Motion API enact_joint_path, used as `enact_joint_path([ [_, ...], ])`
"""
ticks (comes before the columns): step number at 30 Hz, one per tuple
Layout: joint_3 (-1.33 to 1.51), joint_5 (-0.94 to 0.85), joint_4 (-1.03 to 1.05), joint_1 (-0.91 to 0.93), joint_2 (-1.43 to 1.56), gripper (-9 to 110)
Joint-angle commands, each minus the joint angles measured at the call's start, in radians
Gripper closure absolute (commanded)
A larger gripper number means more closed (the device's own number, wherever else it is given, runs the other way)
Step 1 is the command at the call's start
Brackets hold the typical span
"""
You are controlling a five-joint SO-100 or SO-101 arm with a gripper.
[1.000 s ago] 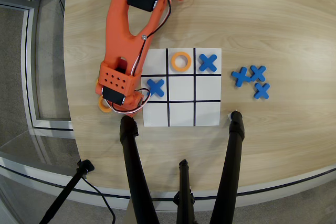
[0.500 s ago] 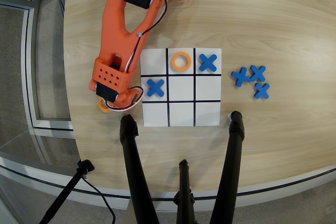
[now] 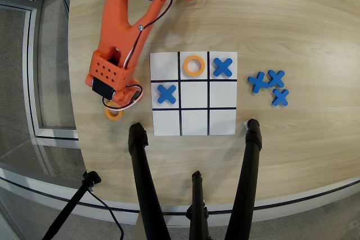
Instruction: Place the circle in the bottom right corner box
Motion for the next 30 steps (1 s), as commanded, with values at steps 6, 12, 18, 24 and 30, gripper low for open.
enact_joint_path([
  [6, 0.152, 0.006, 0.061, 0.044, 0.081, 86],
  [12, 0.210, 0.011, 0.078, 0.101, 0.115, 86],
  [18, 0.229, 0.040, 0.126, 0.193, 0.120, 86],
  [24, 0.239, 0.051, 0.140, 0.262, 0.127, 86],
  [30, 0.239, 0.064, 0.137, 0.247, 0.115, 102],
])
